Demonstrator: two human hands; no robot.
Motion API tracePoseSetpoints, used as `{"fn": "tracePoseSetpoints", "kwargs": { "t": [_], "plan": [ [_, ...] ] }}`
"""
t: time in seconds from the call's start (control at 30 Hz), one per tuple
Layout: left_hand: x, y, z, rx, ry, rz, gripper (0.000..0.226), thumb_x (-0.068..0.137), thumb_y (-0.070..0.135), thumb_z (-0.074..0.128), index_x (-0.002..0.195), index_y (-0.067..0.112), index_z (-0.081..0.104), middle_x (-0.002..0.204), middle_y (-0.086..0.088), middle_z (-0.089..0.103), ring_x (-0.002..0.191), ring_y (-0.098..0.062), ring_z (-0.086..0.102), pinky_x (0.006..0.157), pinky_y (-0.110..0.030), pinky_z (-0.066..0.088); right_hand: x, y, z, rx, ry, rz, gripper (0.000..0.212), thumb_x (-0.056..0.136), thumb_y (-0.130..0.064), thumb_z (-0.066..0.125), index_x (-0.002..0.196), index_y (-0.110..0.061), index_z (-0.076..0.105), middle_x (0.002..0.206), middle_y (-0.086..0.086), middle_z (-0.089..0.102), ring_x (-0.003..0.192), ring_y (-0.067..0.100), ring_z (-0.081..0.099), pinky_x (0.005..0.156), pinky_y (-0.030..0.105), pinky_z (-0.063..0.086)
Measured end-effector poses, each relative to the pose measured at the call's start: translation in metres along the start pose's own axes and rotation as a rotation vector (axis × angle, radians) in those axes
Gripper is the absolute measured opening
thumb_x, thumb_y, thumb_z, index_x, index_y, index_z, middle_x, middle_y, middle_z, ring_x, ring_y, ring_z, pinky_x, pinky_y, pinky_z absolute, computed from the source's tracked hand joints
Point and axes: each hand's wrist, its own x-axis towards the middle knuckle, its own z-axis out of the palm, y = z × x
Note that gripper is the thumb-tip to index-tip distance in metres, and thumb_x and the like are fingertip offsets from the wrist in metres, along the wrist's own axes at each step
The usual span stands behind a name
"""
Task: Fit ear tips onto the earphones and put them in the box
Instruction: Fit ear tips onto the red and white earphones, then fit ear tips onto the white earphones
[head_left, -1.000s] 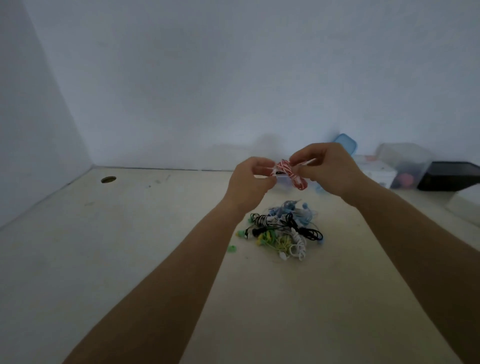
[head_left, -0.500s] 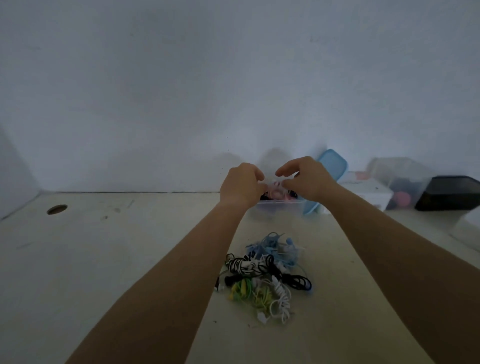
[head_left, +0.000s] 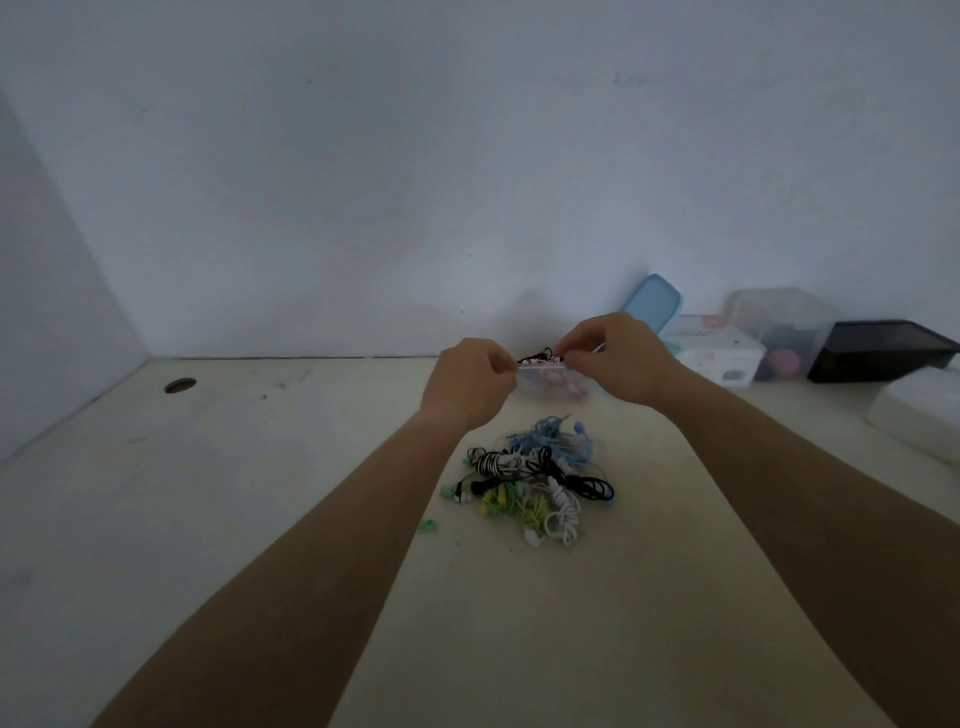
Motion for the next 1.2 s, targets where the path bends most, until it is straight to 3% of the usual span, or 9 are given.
{"fn": "tracePoseSetpoints", "kwargs": {
  "t": [0.23, 0.4, 0.6, 0.67, 0.77, 0.9, 1.07, 1.2],
  "plan": [
    [-0.060, -0.009, 0.008, 0.069, -0.204, 0.054, 0.026, 0.090, 0.028, 0.067, 0.116, 0.031, 0.067, 0.120, 0.006, 0.063, 0.096, -0.012, 0.059, 0.081, -0.025, 0.046, -0.045, 0.016, 0.026, -0.223, -0.158, 0.221, 0.030, 0.092, -0.018, 0.063, 0.121, -0.013, 0.066, 0.124, 0.009, 0.065, 0.112, 0.025, 0.060, 0.091, 0.029, 0.044],
    [-0.074, -0.012, 0.020, 0.068, -0.233, 0.050, 0.040, 0.088, 0.024, 0.070, 0.126, 0.028, 0.060, 0.123, 0.002, 0.066, 0.103, -0.017, 0.061, 0.091, -0.033, 0.052, -0.057, 0.027, 0.040, -0.150, -0.113, 0.274, 0.035, 0.085, -0.030, 0.076, 0.115, -0.015, 0.065, 0.112, 0.006, 0.067, 0.099, 0.021, 0.062, 0.084, 0.027, 0.045],
    [-0.070, -0.019, 0.028, 0.112, -0.210, 0.038, 0.046, 0.087, 0.023, 0.068, 0.131, 0.027, 0.054, 0.126, -0.002, 0.063, 0.108, -0.020, 0.059, 0.092, -0.033, 0.050, -0.059, 0.034, 0.031, -0.024, -0.191, 0.305, 0.043, 0.081, 0.001, 0.067, 0.123, -0.010, 0.066, 0.116, 0.010, 0.069, 0.102, 0.022, 0.064, 0.093, 0.035, 0.053],
    [-0.068, -0.017, 0.031, 0.114, -0.213, 0.041, 0.053, 0.086, 0.026, 0.067, 0.135, 0.031, 0.049, 0.127, -0.003, 0.057, 0.109, -0.022, 0.057, 0.094, -0.037, 0.050, -0.061, 0.036, 0.030, -0.010, -0.192, 0.272, 0.042, 0.081, -0.002, 0.073, 0.122, -0.009, 0.066, 0.115, 0.009, 0.069, 0.099, 0.020, 0.065, 0.091, 0.034, 0.053],
    [-0.065, -0.013, 0.037, 0.140, -0.202, 0.046, 0.060, 0.084, 0.035, 0.064, 0.141, 0.037, 0.042, 0.139, -0.003, 0.047, 0.120, -0.025, 0.052, 0.100, -0.046, 0.047, -0.063, 0.039, 0.032, -0.027, -0.133, 0.197, 0.032, 0.082, -0.019, 0.080, 0.112, -0.012, 0.071, 0.104, 0.000, 0.070, 0.090, 0.012, 0.064, 0.084, 0.024, 0.046],
    [-0.061, -0.008, 0.042, 0.200, -0.198, 0.068, 0.051, 0.087, 0.041, 0.054, 0.138, 0.041, 0.047, 0.147, 0.006, 0.044, 0.127, -0.025, 0.046, 0.104, -0.046, 0.037, -0.058, 0.040, 0.030, 0.000, -0.004, 0.156, 0.010, 0.082, -0.016, 0.079, 0.092, -0.017, 0.077, 0.090, -0.002, 0.073, 0.075, 0.004, 0.062, 0.078, 0.022, 0.047],
    [-0.054, -0.008, 0.043, 0.247, -0.203, 0.020, 0.044, 0.086, 0.051, 0.047, 0.127, 0.039, 0.061, 0.135, 0.007, 0.057, 0.122, -0.023, 0.050, 0.102, -0.046, 0.032, -0.051, 0.038, 0.016, 0.114, 0.132, 0.140, 0.008, 0.085, -0.009, 0.074, 0.087, -0.016, 0.076, 0.080, -0.002, 0.071, 0.073, 0.007, 0.063, 0.076, 0.025, 0.045],
    [-0.053, -0.011, 0.044, 0.088, -0.169, -0.035, 0.035, 0.089, 0.042, 0.056, 0.122, 0.035, 0.064, 0.123, 0.009, 0.063, 0.112, -0.017, 0.057, 0.105, -0.044, 0.038, -0.046, 0.037, 0.011, 0.174, 0.218, 0.134, 0.007, 0.088, -0.010, 0.071, 0.088, -0.017, 0.074, 0.080, -0.004, 0.069, 0.072, 0.007, 0.061, 0.075, 0.024, 0.045]
  ]
}}
